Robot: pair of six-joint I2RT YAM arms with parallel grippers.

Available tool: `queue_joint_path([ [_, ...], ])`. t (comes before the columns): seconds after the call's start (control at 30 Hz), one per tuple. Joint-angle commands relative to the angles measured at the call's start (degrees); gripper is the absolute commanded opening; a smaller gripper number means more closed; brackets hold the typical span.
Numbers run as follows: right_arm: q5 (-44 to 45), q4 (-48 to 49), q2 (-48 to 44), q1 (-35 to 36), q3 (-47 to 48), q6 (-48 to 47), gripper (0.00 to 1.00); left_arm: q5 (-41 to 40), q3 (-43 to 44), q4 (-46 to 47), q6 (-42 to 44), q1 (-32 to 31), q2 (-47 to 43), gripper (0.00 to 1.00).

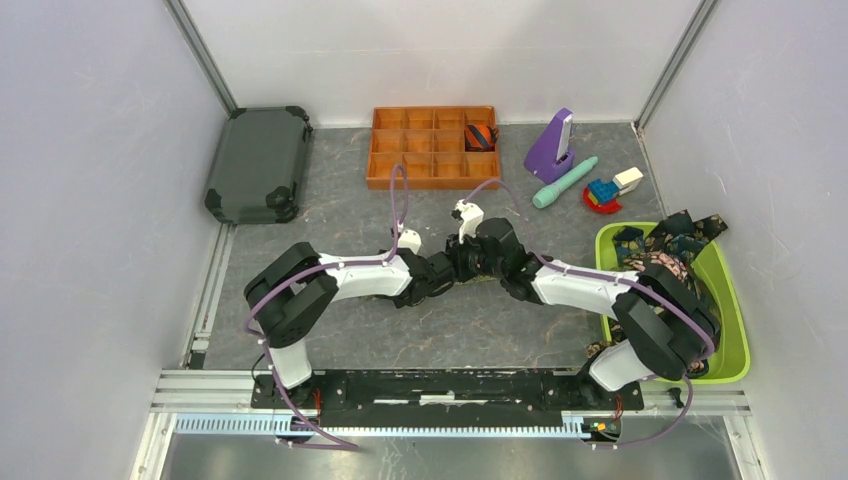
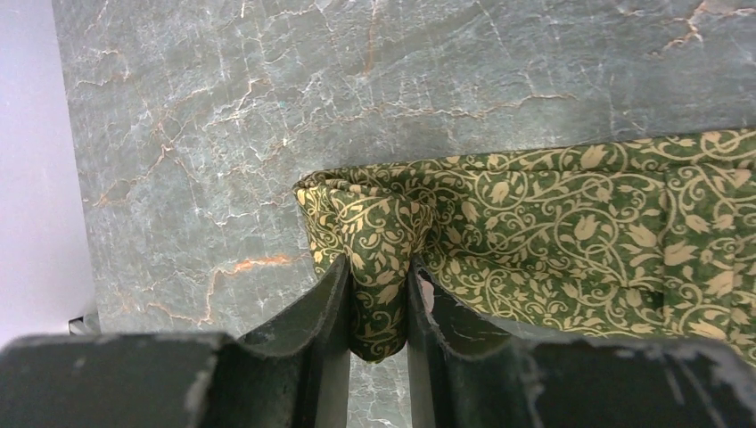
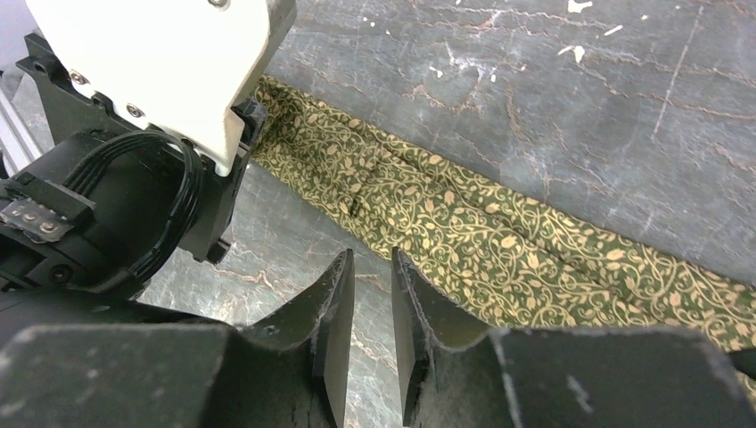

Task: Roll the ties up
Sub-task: Roll the tie at the center of the board.

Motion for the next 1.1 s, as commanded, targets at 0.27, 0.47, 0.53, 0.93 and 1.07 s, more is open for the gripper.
queue_joint_path([
  [0.27,1.01,-0.82,-4.69,-0.84,-0.14,-1.06,0.29,4.44,2.62,4.85,1.51,-0.94,1.09,0.48],
  [0.47,0.85,-2.32,-4.94,-0.84,2.40,-1.19,0.29,5.90,3.30,4.79,2.23,-0.99,-0.72,0.58],
  [0.53,1.15,-3.00,-4.85,-0.84,3.48,-1.13,0.30,6.18,3.32,4.65,2.12,-1.00,-1.33,0.61],
  [0.93,3.28,-7.28,-3.82,-0.87,9.92,-1.57,0.32,7.84,2.70,3.12,2.03,-1.84,-11.29,0.74],
  [1.07,3.75,-7.66,-3.21,-0.77,10.53,-0.33,0.38,8.34,0.18,3.35,3.01,-1.73,-16.67,0.76],
])
